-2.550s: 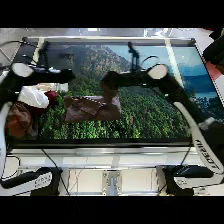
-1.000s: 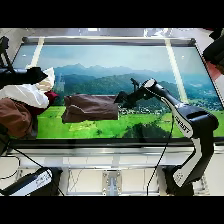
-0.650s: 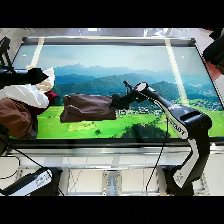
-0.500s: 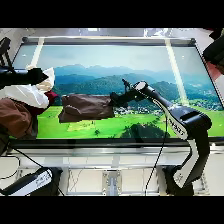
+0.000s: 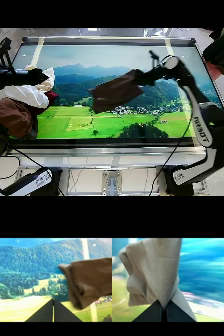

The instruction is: Fold the shirts.

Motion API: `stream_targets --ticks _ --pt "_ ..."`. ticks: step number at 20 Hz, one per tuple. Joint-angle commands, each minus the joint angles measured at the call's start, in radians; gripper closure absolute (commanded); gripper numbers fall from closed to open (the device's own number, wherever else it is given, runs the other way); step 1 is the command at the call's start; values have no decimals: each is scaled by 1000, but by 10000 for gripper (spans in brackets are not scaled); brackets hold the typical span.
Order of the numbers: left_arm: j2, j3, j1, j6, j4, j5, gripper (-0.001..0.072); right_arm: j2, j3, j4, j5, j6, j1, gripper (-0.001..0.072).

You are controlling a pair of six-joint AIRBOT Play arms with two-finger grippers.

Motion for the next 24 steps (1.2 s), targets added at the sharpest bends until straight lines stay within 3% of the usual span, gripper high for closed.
stream_targets --ticks 1,5,10,14,15,17,18,20,21,23,24 --pt "0 0 0 0 0 -1 696 146 -16 -290 125 56 -213 703" --pt "0 0 0 0 0 -1 696 290 -152 -357 167 11 -503 704" --pt "0 0 0 -26 0 -1 696 505 -504 -360 121 -35 -843 704" --pt "0 0 0 -26 0 -1 696 650 -736 -357 139 -47 -983 702" --pt "0 0 0 -26 0 -1 696 664 -753 -356 163 -52 -990 668" --pt "0 0 0 -26 0 -2 696 682 -725 -333 238 -51 -989 312" --pt "0 0 0 -26 0 -2 696 692 -684 -286 275 -51 -989 284" --pt "0 0 0 -26 0 -1 696 719 -562 -81 310 -52 -988 286" --pt "0 0 0 -26 -1 -1 696 734 -505 82 289 -57 -986 342" --pt "0 0 0 -26 -1 -2 696 755 -447 394 212 -172 -919 692" --pt "0 0 0 -26 -1 -2 696 757 -436 496 183 -238 -853 703"
